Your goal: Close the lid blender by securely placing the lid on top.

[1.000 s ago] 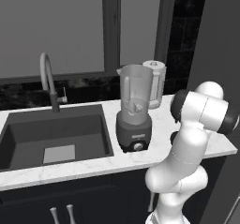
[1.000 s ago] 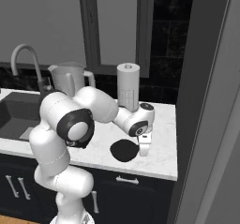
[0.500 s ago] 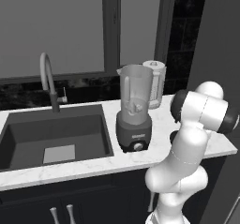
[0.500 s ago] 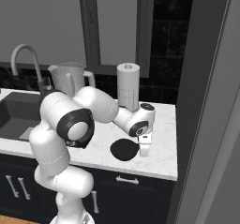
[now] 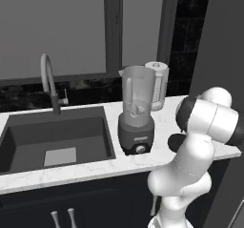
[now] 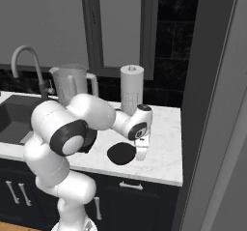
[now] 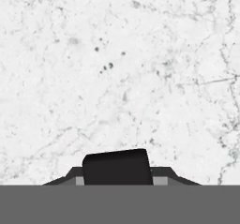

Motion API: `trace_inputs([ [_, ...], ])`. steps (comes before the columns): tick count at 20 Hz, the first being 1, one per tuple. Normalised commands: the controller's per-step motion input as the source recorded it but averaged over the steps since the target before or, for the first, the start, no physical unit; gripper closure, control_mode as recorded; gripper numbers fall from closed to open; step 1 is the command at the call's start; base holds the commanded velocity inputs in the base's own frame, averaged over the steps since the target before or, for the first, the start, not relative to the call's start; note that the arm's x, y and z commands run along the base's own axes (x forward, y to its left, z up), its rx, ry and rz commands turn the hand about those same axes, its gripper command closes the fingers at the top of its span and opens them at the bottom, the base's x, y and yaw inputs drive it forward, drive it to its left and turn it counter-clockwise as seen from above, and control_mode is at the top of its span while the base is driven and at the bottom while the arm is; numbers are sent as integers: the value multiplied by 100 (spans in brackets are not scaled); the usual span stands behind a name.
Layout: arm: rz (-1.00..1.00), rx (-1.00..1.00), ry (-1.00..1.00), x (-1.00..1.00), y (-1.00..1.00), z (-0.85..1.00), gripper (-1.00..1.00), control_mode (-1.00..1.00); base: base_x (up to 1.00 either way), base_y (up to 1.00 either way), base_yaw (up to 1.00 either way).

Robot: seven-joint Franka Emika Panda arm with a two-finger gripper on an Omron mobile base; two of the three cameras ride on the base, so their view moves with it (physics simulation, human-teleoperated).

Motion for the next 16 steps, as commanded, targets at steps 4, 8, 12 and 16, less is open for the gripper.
trace_inputs([
  [4, -12, 0, 0, -29, 29, 44, 100, -100, 0, 0, 0],
  [8, -18, 0, 0, -33, 1, 53, 100, -100, 0, 0, 0],
  [12, -24, 4, 0, -30, 0, 65, 100, -100, 0, 0, 0],
  [16, -25, 8, 0, -32, 0, 76, 100, -100, 0, 0, 0],
])
